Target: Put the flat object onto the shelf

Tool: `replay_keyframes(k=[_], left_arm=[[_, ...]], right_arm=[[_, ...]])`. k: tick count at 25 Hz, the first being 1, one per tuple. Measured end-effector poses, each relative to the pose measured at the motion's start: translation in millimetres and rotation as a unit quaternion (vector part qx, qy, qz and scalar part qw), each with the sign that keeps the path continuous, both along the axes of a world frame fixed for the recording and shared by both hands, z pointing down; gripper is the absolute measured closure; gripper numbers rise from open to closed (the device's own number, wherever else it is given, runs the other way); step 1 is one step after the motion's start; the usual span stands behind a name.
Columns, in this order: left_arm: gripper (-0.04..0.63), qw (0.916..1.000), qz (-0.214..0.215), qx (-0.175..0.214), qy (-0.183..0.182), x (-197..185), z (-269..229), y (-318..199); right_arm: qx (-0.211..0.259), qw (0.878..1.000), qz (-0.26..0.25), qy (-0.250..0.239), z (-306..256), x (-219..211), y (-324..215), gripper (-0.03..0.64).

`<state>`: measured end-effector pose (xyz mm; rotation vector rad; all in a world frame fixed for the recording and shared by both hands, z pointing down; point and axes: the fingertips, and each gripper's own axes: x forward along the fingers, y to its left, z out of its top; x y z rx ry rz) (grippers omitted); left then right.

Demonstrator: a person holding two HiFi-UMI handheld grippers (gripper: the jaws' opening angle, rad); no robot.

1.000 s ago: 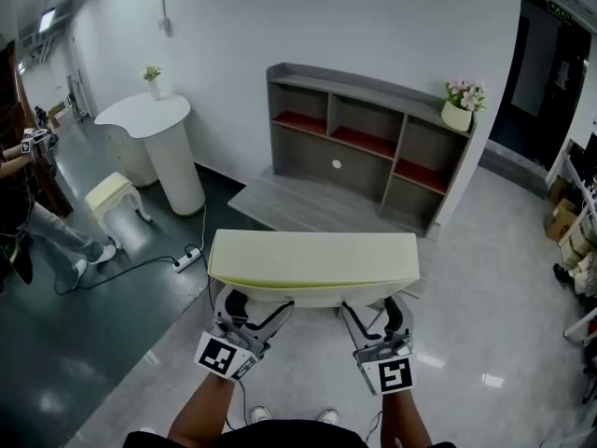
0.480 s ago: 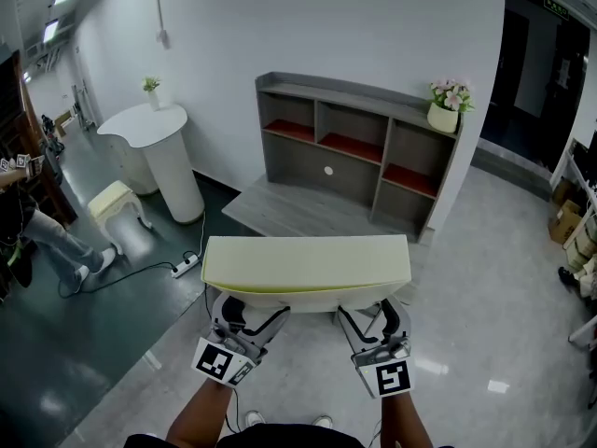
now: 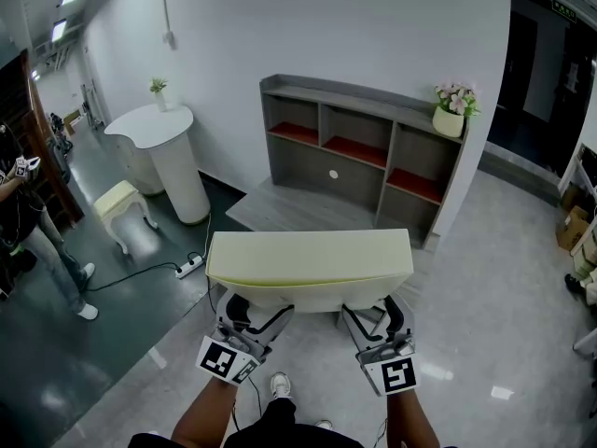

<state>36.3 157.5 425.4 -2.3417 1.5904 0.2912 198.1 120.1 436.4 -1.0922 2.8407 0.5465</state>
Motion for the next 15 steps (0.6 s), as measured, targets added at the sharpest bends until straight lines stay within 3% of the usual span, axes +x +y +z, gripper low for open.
replay_keyframes(k=[15], left_arm=[[0.190,0.9996,0.011,0.022,0.015,-61,-13,-93]], right_arm=[[0.031,0.999,-0.003,-0.009,-19,-62,-92,0.298]])
